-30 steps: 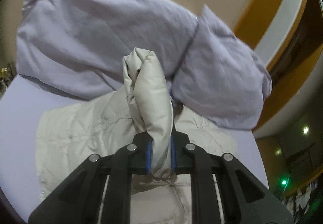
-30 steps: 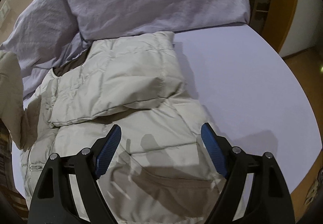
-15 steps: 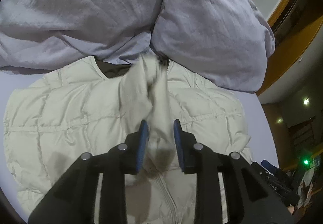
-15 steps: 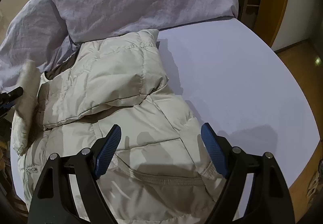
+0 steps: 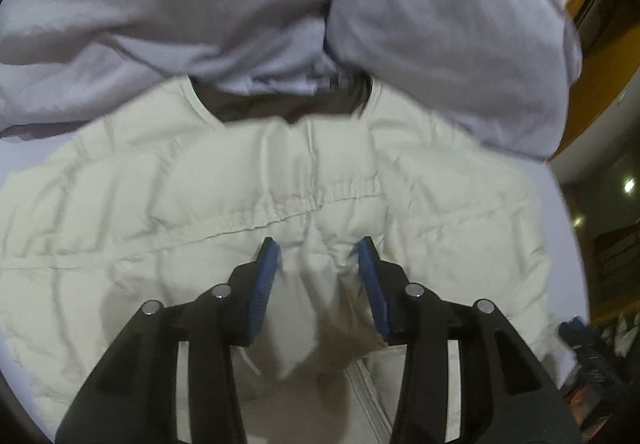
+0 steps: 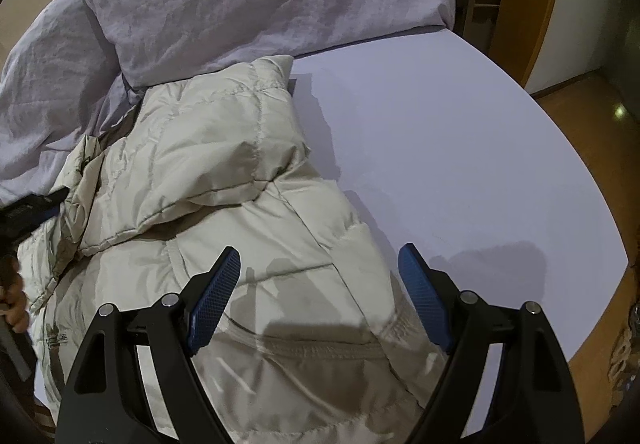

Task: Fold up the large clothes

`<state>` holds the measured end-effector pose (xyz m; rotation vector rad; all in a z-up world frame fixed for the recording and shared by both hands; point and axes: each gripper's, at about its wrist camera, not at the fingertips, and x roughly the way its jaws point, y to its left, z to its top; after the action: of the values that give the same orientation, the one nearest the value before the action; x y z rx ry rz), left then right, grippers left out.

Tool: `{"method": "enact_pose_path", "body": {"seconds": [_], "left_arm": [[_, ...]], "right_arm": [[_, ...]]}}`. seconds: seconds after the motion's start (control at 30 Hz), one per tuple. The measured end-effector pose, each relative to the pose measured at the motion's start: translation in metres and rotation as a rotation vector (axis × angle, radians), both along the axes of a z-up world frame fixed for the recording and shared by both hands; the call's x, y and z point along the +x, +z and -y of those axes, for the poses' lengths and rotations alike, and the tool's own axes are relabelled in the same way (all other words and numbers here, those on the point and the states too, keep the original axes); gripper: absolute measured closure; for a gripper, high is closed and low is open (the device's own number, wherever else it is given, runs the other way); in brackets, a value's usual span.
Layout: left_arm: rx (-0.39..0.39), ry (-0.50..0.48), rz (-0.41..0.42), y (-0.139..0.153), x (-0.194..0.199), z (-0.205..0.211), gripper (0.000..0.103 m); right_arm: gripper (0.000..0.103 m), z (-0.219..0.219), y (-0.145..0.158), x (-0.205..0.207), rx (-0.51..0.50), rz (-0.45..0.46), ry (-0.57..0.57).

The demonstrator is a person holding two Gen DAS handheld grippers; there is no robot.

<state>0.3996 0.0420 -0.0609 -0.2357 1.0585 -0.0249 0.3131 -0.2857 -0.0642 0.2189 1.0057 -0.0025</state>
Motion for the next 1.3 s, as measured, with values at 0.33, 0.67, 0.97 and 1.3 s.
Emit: {"method": "enact_pose_path", "body": {"seconds": [0.33,0.67,0.97,1.3], "left_arm": [[-0.007,0.007,0.041,0.007,-0.027,-0.01,0.057],[0.024,0.19,0.069,0.023,-0.164,-0.081,0.044],[0.045,0.38,0.015,0.001,-0.307,-0.135,0.041],[-0.077,0.473,-0.023,-0.031,-0.362,-0.151,0.041]], "right_arm": [[0.02,0.013,-0.001,-0.021,-0.009,-0.014,0.012],[0.019,0.026,-0.013,-0.061,-0.007,-0.047,0.116],[0.02,0.046,-0.03,-0.094,0.027,-0.083,0.17],[0.026,0.058,-0.05,-0.104,0.139,-0.117,0.167]]}}
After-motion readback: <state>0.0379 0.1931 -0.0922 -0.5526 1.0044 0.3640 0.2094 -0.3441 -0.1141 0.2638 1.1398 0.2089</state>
